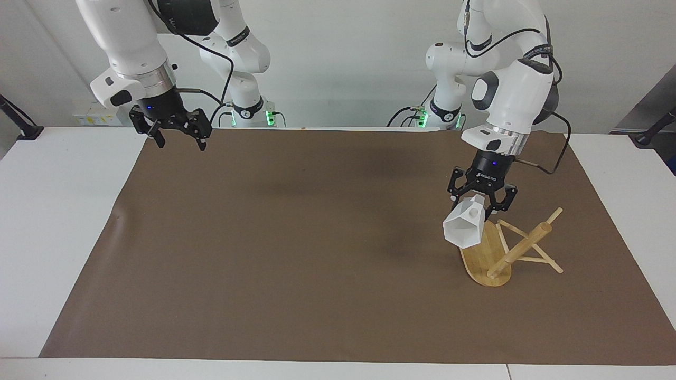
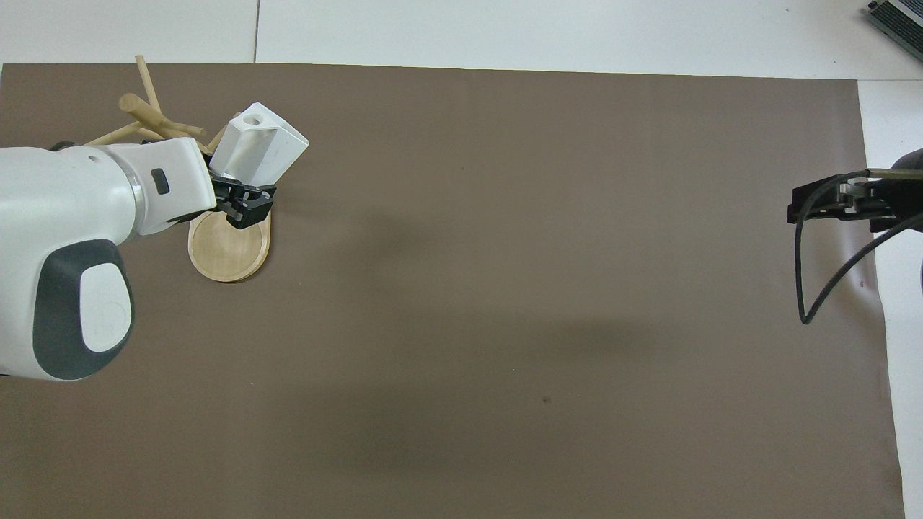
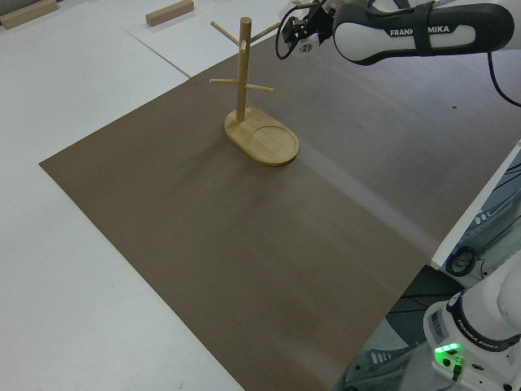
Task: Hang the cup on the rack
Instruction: 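Move the cup with the left gripper onto a rack peg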
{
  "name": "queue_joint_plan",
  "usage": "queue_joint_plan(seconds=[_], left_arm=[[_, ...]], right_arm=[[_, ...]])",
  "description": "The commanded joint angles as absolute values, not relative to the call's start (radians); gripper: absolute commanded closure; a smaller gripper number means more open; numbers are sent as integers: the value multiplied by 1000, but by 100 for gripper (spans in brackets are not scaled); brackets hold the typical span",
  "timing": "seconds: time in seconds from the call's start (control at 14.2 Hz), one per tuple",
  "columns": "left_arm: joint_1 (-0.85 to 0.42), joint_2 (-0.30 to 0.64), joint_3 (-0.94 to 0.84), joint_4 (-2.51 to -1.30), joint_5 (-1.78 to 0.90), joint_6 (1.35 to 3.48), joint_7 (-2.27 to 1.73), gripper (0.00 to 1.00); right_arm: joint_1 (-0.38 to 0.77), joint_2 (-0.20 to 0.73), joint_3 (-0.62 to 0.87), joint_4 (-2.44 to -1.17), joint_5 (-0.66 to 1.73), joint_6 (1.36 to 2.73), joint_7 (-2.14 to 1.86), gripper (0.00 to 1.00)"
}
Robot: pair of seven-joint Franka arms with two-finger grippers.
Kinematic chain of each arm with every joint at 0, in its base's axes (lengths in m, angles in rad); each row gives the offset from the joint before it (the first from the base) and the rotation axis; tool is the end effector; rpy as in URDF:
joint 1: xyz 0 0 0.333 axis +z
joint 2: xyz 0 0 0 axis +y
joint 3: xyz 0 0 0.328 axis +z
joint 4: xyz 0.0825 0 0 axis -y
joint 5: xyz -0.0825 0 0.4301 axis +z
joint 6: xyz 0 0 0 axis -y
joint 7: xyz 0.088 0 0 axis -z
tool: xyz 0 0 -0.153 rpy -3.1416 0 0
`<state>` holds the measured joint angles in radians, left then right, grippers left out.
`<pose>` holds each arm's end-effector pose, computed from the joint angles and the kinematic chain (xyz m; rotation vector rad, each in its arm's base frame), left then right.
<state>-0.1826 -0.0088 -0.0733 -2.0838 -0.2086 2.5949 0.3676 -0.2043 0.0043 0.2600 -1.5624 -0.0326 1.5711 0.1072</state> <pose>0.6271 -0.1651 0.4372 2.8352 -0.6849 0.7851 0.6017 0.0283 0.5925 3.1095 -0.0802 0.0110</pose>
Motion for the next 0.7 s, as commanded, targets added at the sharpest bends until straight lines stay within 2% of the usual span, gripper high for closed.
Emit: queue_joint_plan(seconds=[0.0, 0.63], left_arm=[[-196, -15, -66, -2109, -186, 2648, 289, 100], [-180, 18, -66, -2114, -198, 2668, 121, 100]], right_arm=[[-199, -9, 282, -1565, 1, 1557, 127, 0], [-210, -8, 282, -1568, 11, 1606, 115, 0]])
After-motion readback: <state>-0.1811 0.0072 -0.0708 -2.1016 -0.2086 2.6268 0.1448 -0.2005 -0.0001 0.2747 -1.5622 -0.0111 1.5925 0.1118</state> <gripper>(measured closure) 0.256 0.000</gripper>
